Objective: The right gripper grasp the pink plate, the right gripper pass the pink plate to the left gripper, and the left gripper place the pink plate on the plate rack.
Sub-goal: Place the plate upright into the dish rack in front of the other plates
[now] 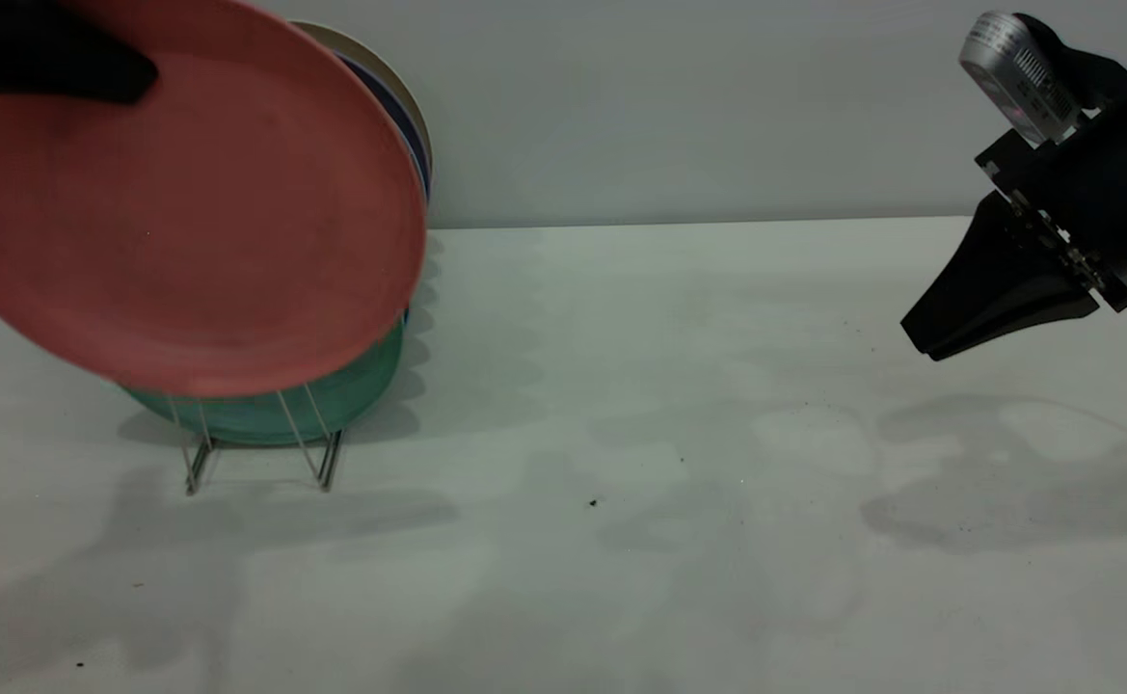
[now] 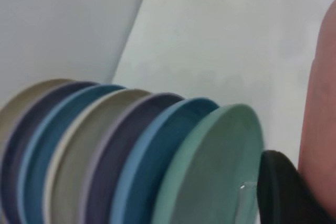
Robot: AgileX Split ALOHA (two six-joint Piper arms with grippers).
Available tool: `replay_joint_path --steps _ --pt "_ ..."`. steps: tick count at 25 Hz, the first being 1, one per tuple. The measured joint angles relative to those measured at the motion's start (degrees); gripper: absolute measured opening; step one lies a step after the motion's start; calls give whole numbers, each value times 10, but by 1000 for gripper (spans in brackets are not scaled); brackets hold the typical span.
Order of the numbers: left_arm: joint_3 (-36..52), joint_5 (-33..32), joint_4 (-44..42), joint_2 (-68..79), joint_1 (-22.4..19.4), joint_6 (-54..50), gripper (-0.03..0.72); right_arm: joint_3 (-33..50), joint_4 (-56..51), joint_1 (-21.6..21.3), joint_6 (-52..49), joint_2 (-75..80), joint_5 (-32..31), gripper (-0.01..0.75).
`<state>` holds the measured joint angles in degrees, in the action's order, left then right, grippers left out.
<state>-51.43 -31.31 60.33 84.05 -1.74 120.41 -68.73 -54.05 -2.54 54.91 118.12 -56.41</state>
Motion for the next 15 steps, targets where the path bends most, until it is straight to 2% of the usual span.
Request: replay_joint_path --steps 8,15 --pt "-61 -20 -81 1 0 0 115 0 7 0 -6 0 -1 57" --pt "-88 -3 -129 22 0 0 115 0 7 0 -6 0 -1 53"
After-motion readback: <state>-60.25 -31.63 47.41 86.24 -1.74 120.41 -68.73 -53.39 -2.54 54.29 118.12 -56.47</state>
